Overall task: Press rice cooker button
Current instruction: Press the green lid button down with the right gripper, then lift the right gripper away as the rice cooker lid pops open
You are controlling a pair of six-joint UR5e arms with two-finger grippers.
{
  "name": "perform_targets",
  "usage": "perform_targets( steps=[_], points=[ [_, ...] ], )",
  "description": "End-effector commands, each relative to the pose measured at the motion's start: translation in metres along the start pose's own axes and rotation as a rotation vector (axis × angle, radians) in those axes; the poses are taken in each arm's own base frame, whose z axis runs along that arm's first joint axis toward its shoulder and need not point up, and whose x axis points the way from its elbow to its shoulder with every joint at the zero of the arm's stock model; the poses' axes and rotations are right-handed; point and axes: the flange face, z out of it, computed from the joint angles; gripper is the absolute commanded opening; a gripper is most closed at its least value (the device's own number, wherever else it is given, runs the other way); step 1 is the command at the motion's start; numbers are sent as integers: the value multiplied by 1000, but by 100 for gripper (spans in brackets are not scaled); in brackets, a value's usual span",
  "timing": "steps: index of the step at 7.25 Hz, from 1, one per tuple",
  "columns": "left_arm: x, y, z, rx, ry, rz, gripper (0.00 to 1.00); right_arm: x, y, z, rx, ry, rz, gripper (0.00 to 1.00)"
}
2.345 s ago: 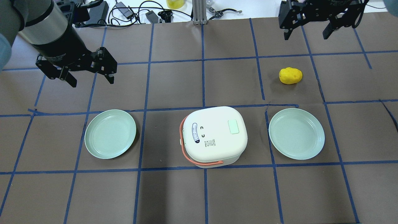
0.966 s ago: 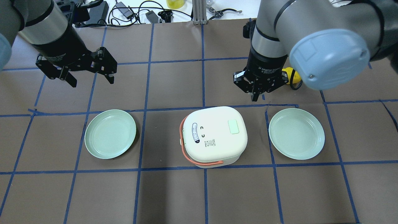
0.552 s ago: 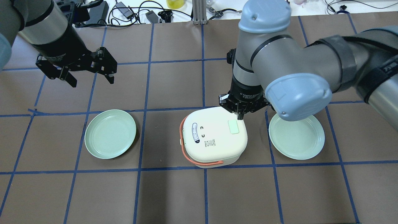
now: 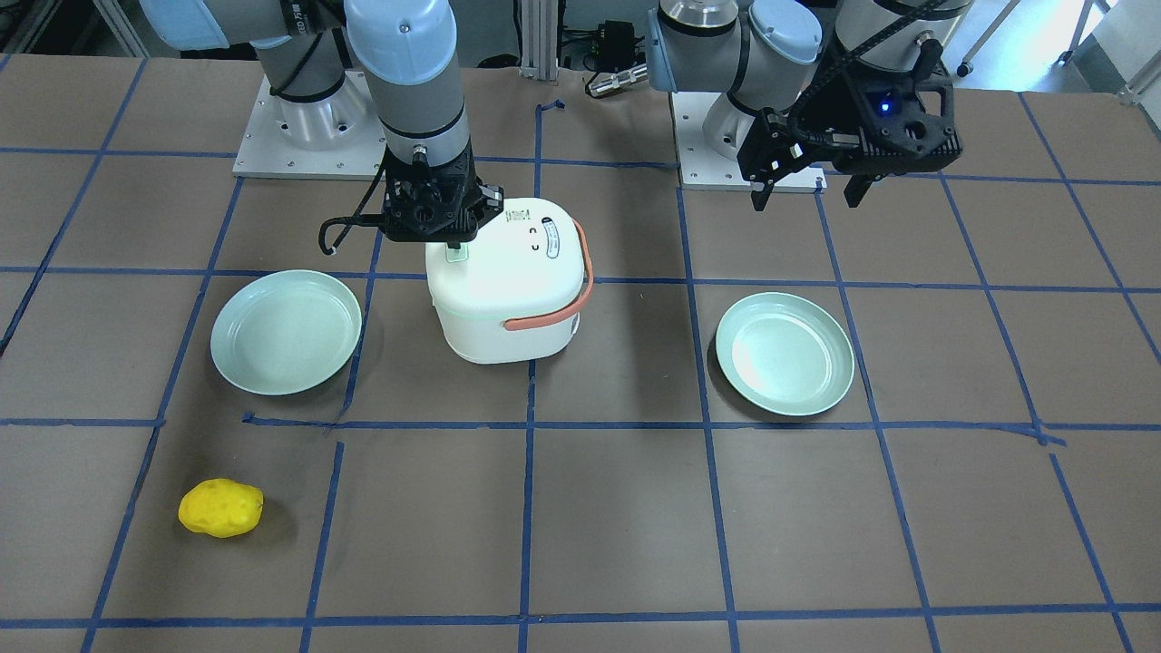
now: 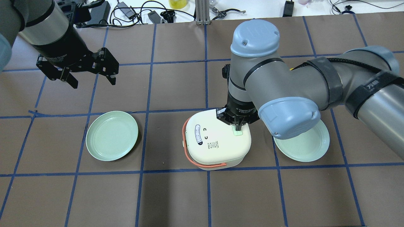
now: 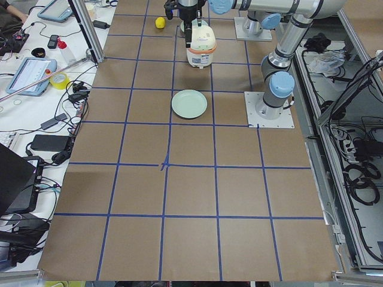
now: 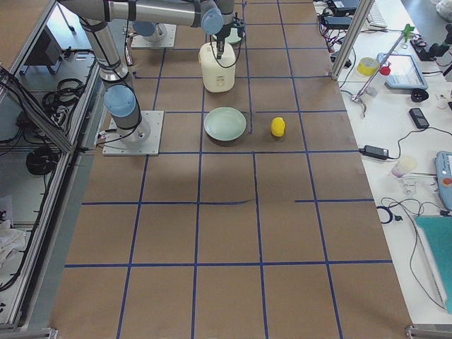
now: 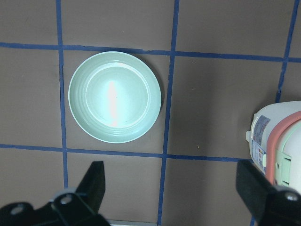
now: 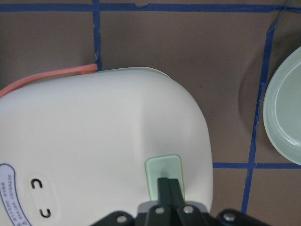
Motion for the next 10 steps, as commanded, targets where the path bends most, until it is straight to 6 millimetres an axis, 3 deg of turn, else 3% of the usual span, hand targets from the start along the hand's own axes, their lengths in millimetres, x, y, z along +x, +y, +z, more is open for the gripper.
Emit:
perform_targets(
  steps=[1,3,4,5,8,10],
  points=[
    [0,0,0,0,0,-1,100,-2,-5,9,17,-3,-3,0],
    [0,0,0,0,0,-1,100,-2,-6,8,26,-4,1,1],
    [0,0,0,0,0,1,100,-2,-9,-1,45,-4,1,43],
    [0,0,0,0,0,1,100,1,-10,-15,70,4,2,99],
    [0,0,0,0,0,-1,100,14,-31,-78,115,30,32,100],
    [0,0,0,0,0,1,100,65,-57,-123,136,5,118,100]
  ],
)
